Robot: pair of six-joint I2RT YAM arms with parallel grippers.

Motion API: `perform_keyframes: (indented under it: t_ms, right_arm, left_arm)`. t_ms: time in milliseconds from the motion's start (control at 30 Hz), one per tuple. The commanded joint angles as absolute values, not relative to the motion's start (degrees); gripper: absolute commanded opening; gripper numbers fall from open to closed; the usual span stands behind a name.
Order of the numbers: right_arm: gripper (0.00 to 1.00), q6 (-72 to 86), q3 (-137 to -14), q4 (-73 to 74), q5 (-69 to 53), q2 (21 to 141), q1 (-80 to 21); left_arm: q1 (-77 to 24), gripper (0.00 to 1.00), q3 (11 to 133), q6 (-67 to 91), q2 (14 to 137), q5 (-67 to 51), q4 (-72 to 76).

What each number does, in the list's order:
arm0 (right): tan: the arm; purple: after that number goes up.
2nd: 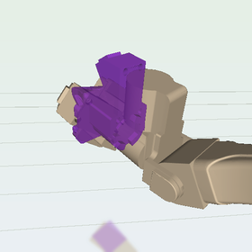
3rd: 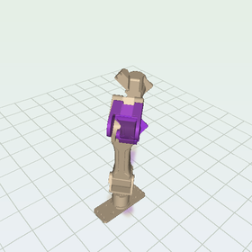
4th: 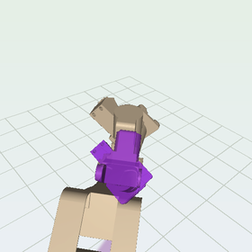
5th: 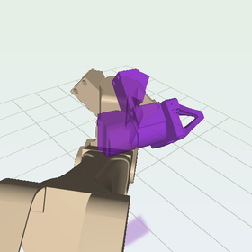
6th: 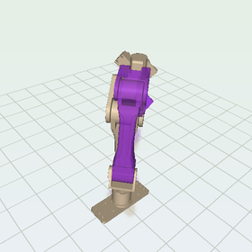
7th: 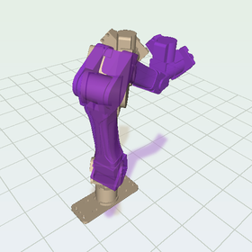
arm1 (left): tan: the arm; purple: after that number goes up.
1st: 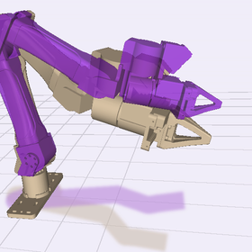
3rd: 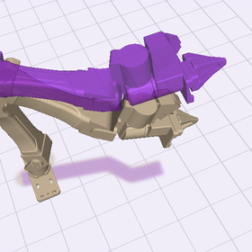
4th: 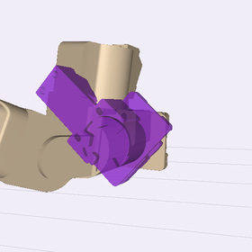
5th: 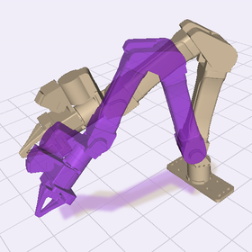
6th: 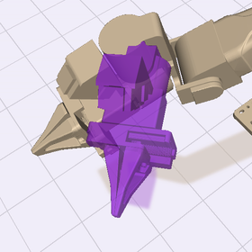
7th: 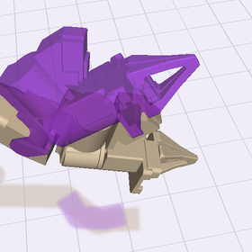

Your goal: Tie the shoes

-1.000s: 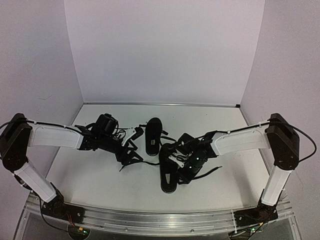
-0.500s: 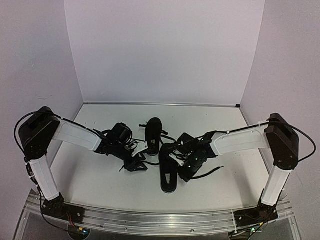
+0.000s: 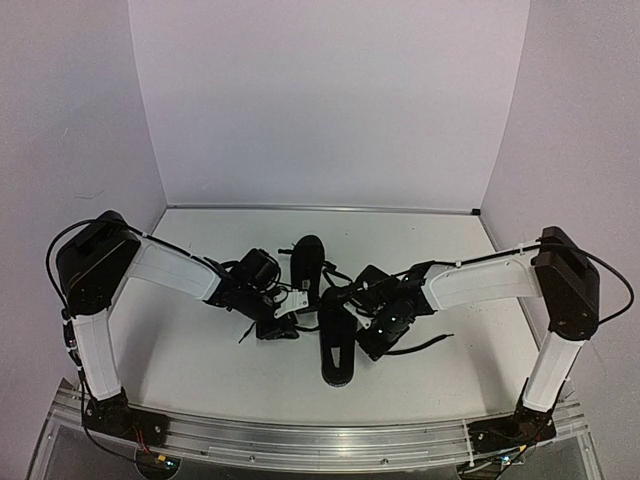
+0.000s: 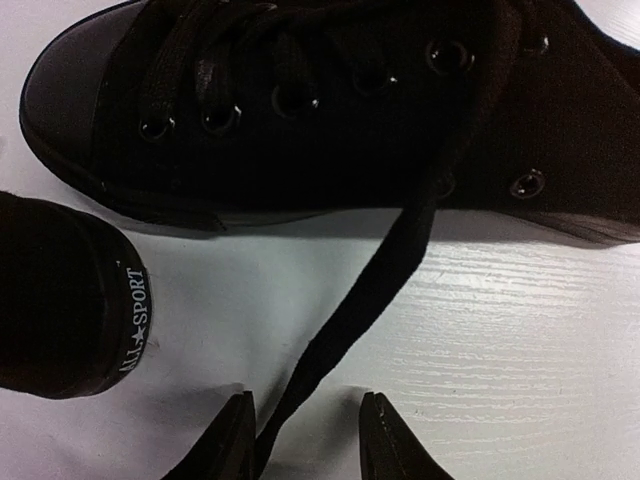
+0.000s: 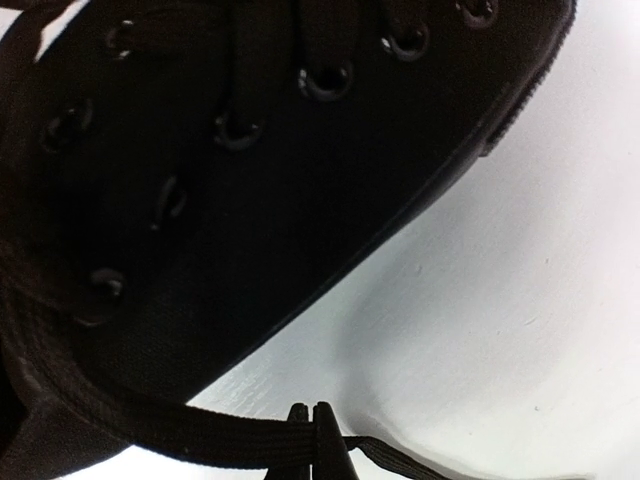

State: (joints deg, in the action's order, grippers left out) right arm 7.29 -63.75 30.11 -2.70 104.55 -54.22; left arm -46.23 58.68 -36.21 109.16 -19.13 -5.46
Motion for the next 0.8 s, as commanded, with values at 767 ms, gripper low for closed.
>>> perform_keyframes:
  t_ms: [767]
  right_arm:
    - [0.00, 10.3, -64.7, 37.2, 1.3, 104.3, -52.9]
  left_arm:
    - [-43.0, 0.00, 54.0, -27.0, 95.8, -9.1, -8.9]
